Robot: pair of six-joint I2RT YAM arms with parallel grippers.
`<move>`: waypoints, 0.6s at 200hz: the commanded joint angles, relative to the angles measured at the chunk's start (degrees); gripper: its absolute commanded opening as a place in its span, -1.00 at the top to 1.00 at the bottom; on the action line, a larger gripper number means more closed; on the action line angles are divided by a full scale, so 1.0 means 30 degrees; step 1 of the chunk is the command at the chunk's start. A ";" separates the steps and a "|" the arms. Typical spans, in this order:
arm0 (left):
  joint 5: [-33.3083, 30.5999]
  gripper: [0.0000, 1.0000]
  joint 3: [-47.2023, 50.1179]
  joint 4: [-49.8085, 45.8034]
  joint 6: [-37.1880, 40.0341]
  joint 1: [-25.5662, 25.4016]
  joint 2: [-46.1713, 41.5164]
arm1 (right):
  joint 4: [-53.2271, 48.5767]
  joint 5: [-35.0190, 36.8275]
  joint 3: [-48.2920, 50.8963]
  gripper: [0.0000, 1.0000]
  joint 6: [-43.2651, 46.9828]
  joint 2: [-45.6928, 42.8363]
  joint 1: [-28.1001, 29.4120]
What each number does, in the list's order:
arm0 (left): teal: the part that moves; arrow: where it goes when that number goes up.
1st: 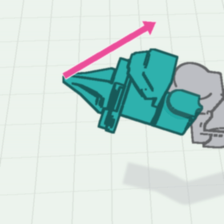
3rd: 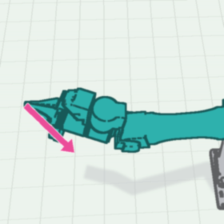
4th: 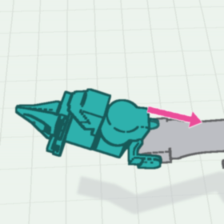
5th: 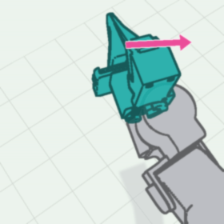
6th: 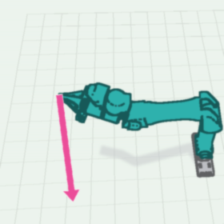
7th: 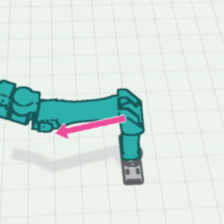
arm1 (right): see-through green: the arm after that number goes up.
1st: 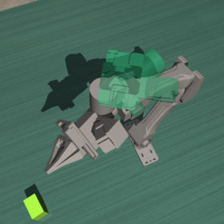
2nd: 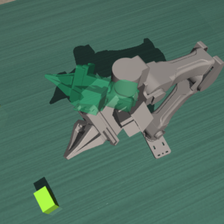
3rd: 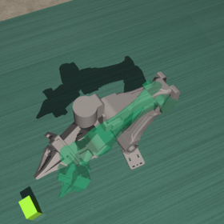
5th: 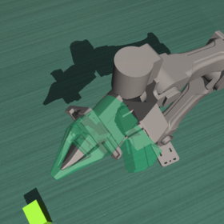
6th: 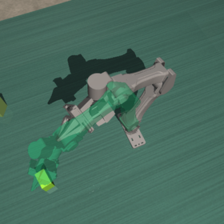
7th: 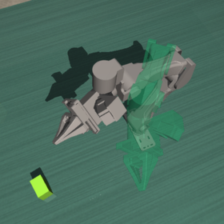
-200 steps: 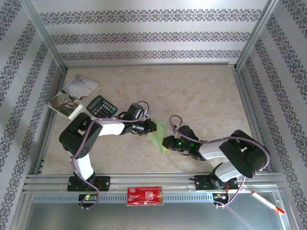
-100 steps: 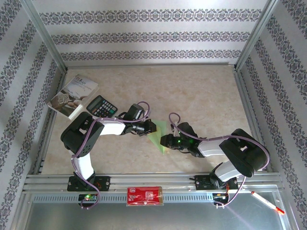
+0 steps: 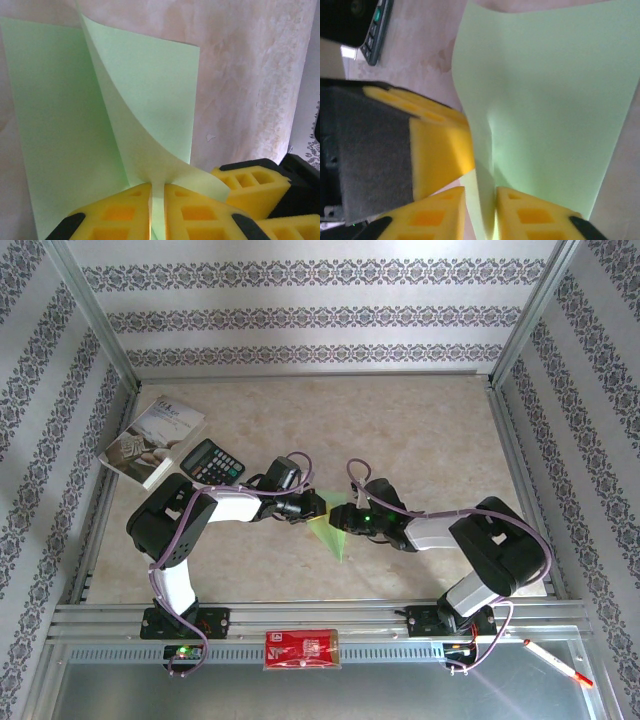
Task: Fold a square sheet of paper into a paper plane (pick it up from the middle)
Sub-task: Fourth fold the wing at the center of the table.
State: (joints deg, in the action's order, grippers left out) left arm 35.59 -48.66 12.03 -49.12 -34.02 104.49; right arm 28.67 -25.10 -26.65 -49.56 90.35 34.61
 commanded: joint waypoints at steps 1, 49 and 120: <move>0.0250 0.71 -0.0063 -0.0026 0.0494 0.0082 0.0049 | -0.0304 0.0074 -0.0373 0.70 0.0568 0.0440 -0.0228; -0.0210 0.63 0.0675 -0.0059 0.0371 0.0467 -0.0682 | 0.0074 -0.0068 -0.0244 0.89 0.0524 0.0402 -0.0447; -0.0614 0.76 0.0400 -0.0461 0.0599 0.0793 0.0183 | 0.0424 -0.0290 0.0064 0.95 0.0314 0.0036 -0.0660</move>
State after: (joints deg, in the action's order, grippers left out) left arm 35.27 -46.94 11.99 -48.77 -32.12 104.22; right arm 28.14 -25.17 -26.79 -49.10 91.26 33.10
